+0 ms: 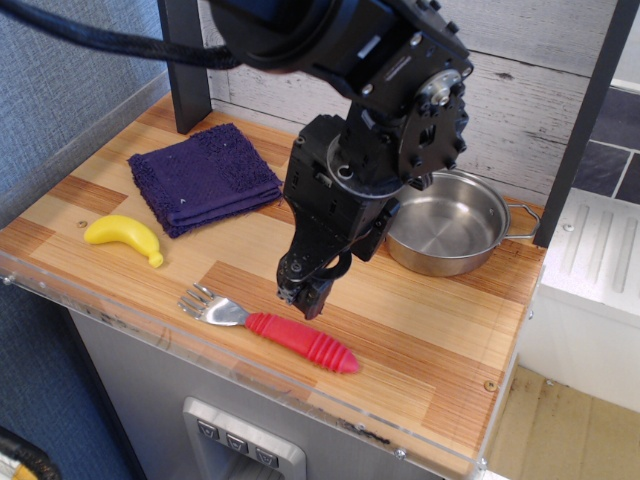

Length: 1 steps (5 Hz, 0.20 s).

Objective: Move the fork to the front middle of the table.

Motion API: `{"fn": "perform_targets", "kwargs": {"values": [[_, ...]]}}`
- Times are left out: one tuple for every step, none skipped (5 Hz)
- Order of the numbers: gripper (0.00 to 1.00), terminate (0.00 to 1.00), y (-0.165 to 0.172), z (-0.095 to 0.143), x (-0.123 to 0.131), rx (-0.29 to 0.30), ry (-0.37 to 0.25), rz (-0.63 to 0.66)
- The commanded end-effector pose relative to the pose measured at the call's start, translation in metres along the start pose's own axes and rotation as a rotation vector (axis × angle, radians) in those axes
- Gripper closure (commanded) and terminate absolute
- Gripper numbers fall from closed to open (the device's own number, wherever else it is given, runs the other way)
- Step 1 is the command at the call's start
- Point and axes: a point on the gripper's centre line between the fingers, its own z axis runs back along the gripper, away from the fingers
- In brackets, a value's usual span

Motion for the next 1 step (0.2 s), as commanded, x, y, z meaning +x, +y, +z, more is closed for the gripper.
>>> {"fn": "perform_targets", "kwargs": {"values": [[0.00, 1.00, -0.0072, 0.0116, -0.0020, -0.045, 0.005, 0.007]]}}
